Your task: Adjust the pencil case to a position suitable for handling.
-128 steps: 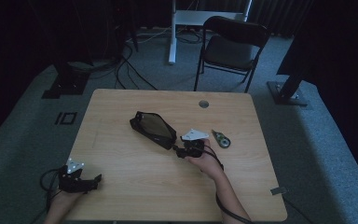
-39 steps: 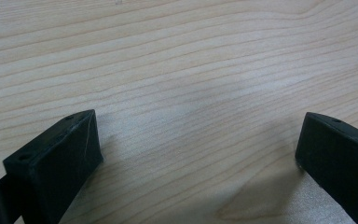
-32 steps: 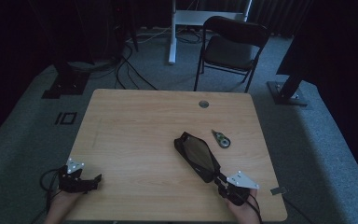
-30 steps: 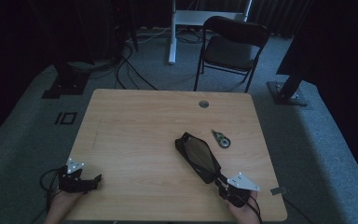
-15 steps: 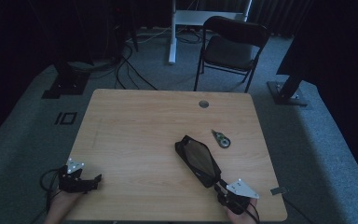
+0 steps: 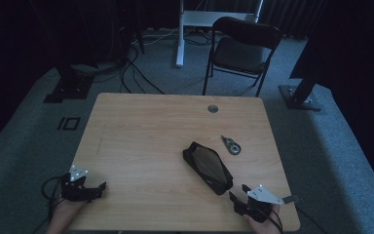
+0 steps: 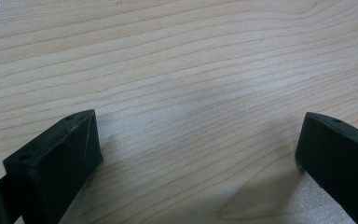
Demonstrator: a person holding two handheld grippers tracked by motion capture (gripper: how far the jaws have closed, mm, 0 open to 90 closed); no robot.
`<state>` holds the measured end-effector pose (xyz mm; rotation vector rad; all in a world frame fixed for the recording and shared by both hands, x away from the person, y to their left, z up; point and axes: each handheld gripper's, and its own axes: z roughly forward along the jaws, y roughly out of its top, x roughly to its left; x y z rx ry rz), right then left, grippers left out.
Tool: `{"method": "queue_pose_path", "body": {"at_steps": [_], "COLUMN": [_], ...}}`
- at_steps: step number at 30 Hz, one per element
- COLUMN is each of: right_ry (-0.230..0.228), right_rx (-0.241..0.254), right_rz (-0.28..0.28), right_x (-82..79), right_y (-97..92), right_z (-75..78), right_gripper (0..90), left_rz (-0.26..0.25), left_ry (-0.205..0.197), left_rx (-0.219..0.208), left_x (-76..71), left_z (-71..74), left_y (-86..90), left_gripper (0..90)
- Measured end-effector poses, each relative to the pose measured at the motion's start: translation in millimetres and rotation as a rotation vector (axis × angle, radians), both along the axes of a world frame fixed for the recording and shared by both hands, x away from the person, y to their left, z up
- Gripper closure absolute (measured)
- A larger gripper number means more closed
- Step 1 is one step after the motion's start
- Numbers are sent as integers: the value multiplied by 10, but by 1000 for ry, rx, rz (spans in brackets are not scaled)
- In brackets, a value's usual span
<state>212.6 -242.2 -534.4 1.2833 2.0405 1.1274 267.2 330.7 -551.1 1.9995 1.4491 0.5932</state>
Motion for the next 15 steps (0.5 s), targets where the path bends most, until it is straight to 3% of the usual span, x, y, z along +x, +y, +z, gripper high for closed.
{"method": "queue_pose_path", "body": {"at_steps": [1, 4, 8, 15], "right_ry": [8, 4, 0, -42], "right_rx": [9, 3, 15, 50], "right_rz": [22, 9, -27, -116], "right_x": [-10, 0, 38, 245], "right_y": [-34, -103, -203, -467], "right_z": [-2, -11, -21, 5], "right_gripper": [366, 366, 364, 348], "left_rz": [0, 0, 0, 0], "left_ry": [0, 0, 0, 0], "left_rx": [0, 0, 0, 0], "left_x": [0, 0, 0, 0], "left_z": [0, 0, 0, 0], "left_y": [0, 0, 0, 0], "left_gripper": [0, 0, 0, 0]}}
